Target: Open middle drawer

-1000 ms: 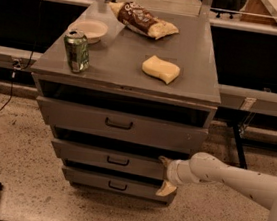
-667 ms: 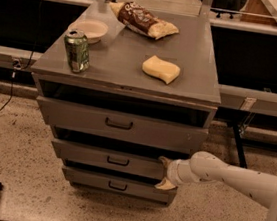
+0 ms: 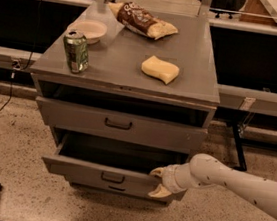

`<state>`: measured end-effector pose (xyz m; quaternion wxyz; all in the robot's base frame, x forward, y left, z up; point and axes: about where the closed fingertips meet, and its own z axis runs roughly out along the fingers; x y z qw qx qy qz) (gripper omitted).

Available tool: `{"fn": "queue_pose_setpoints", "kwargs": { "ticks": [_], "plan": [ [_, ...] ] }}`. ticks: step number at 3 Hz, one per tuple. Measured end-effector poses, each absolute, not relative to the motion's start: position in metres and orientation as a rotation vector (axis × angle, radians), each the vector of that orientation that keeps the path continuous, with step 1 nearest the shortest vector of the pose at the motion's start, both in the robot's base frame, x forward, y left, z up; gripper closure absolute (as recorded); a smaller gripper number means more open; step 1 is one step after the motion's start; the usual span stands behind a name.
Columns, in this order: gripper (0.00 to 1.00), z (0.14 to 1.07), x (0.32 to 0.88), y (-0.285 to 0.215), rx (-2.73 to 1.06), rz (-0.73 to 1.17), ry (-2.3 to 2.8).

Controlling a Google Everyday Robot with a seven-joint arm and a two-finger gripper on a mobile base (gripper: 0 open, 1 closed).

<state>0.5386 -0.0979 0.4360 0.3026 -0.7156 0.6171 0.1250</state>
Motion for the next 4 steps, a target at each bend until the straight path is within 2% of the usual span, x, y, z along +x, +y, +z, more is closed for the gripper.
{"fn": "queue_pose_setpoints", "kwargs": {
  "ticks": [1, 2, 4],
  "plan": [
    [0.25, 0.448, 0.506, -0.06, -1.906, 0.448, 1.551],
    [0.0, 0.449, 0.505, -0.055, -1.907, 0.455, 1.542],
    [0.0, 0.485, 0.494, -0.042, -1.908, 0.504, 1.549]
  ]
}}
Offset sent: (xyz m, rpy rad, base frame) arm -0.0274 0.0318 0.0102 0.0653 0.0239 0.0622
